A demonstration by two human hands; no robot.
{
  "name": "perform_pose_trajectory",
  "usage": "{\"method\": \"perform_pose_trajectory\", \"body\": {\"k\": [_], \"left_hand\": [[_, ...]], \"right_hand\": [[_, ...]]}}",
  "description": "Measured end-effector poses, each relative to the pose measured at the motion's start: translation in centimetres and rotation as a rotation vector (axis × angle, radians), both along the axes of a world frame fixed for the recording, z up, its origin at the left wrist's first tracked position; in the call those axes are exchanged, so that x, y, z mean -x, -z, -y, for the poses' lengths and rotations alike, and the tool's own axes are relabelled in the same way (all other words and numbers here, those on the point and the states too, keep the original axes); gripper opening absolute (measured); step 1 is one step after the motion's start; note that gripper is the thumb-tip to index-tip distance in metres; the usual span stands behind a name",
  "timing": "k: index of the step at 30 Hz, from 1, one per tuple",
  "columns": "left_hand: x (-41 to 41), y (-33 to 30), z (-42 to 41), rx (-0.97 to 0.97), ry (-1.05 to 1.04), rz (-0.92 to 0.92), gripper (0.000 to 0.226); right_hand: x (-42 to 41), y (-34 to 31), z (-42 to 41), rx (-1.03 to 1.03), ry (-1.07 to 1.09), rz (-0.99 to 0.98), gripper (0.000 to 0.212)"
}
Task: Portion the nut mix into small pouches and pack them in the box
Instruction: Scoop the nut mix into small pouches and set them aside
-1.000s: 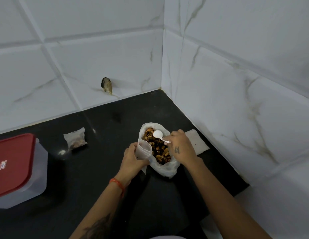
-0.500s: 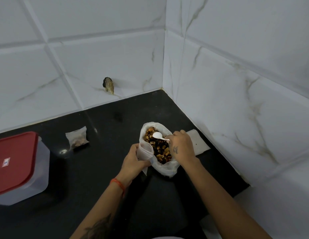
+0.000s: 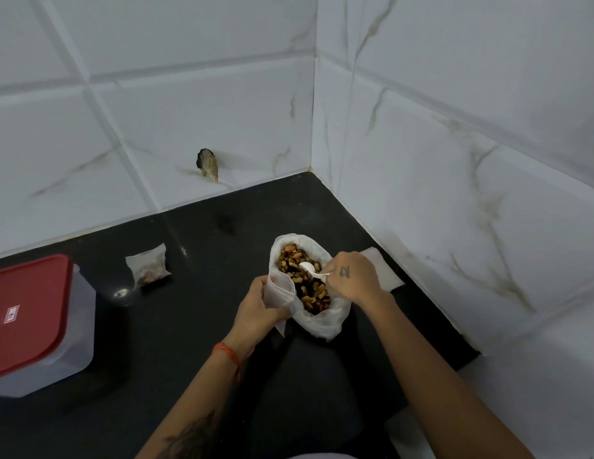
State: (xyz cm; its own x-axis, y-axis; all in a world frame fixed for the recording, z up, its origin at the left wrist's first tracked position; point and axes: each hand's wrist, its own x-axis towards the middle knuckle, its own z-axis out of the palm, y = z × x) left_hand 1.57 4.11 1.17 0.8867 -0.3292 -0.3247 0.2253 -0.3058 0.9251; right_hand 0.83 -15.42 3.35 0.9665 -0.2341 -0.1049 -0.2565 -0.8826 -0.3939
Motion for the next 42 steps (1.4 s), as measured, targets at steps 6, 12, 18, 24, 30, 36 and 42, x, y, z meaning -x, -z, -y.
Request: {"method": "perform_pose_trajectory", "body": {"k": [6,12,18,24,30,36,42], "left_hand": [[-0.1,0.0,0.0,-0.004,0.004,-0.002,0.061],[0.0,0.0,0.1,-0.002,0.003,0.000,0.060],[0.0,0.0,0.3,-0.006,0.013,-0.003,0.059],[0.0,0.1,0.5,-0.015,0.019,-0.006,0.062],[0.0,0.0,0.6,-0.016,0.017,-0.002,0.061],[0.2,-0.1,0.5,-0.011,0.021,0.000,0.058],[0.1,-0.2,0.1,-0.006,0.026,0.000,0.060]], "right_hand": [[0.3,-0.5,-0.5,0.202,-0.038,0.028,0.023],[0.2,-1.0,-0.5,0.215,-0.099,-0.062,0.021],[-0.9,-0.5,1.3,-0.341,0.184,-0.219,0.010],[-0.1,-0.6,2.3,-0.751,0.303,-0.275,0.008],[0.2,-0.2,1.4,-0.715,0.280,-0.190,0.009],[-0.1,0.1,2.1,-0.909,0.342,-0.355,0.007],[0.0,1.2,1.9,-1.114,0.451,-0.363,0.010]]}}
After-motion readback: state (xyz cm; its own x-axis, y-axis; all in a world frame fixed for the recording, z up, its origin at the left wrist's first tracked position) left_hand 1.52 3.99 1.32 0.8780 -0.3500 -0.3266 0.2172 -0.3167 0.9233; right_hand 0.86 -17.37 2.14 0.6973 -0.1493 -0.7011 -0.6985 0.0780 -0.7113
